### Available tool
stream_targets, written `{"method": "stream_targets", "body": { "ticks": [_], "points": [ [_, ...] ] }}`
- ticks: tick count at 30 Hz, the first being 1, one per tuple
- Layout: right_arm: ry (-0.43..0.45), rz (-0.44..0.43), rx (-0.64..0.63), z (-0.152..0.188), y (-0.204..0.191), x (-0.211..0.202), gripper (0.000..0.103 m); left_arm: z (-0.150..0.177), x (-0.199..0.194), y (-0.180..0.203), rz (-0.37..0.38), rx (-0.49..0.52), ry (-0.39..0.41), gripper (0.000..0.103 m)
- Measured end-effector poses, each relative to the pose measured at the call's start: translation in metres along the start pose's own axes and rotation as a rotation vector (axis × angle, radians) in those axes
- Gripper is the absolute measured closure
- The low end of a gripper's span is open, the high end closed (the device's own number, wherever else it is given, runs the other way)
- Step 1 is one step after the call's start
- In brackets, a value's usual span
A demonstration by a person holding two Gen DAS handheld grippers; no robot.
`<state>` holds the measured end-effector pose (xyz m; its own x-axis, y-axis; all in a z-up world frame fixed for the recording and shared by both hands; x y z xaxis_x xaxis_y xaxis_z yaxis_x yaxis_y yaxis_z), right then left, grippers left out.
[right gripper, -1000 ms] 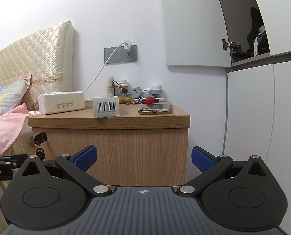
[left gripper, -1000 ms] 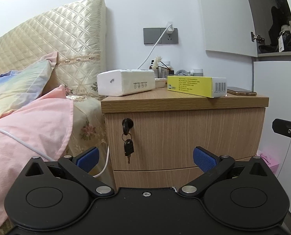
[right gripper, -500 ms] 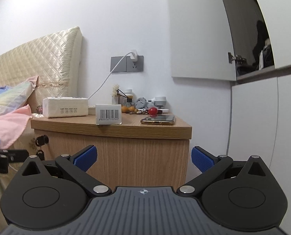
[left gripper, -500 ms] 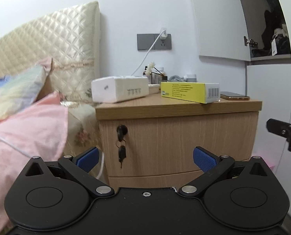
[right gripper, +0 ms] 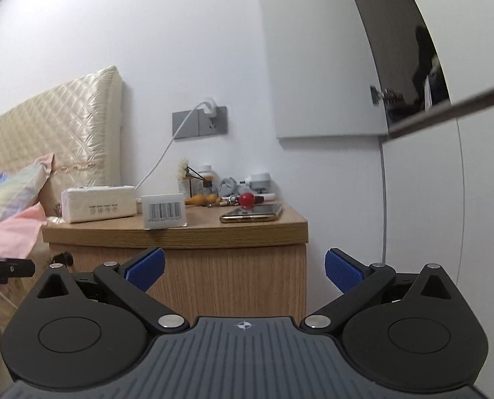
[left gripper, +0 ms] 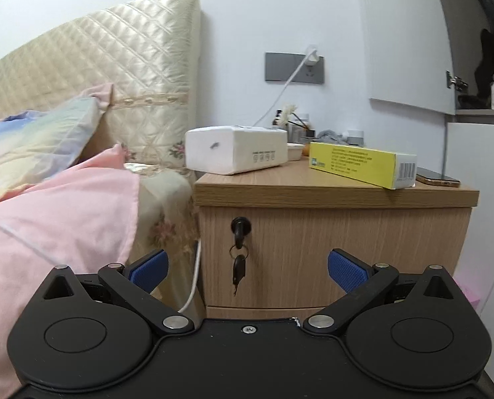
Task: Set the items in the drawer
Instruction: 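Bring the left gripper to the drawer key and grip it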
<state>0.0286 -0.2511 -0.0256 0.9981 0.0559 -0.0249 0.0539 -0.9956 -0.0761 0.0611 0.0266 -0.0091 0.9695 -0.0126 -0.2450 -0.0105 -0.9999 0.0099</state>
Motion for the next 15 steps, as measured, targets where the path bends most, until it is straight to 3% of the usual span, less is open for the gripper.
{"method": "stream_targets", "body": {
  "ticks": [4,8,11,15],
  "points": [
    [-0.031,-0.006,0.019,0.003,0.009,0.009,0.000,-0.001,0.008,-0.008,0.038,-0.021,0.057,0.001],
    [-0.049,-0.066,-0.005,0.006,0.011,0.022,0.000,0.000,0.024,-0.021,-0.004,-0.047,0.025,0.001],
    [-0.065,-0.105,-0.050,0.009,0.011,0.033,0.000,0.000,0.032,-0.037,-0.033,-0.111,0.049,0.001],
    [-0.082,-0.124,-0.077,0.011,0.019,0.047,0.000,-0.003,0.046,-0.051,-0.032,-0.116,0.060,0.001]
  ]
}}
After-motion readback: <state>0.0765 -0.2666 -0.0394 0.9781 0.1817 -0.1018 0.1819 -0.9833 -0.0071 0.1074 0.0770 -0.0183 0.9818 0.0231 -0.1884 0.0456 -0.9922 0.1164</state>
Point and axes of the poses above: each gripper's, at about its wrist camera, not at the fingertips, and x roughly the way its jaws point, y to its right, z to its underside, the point moved 4 cm from there along x, roughly the way its jaws point
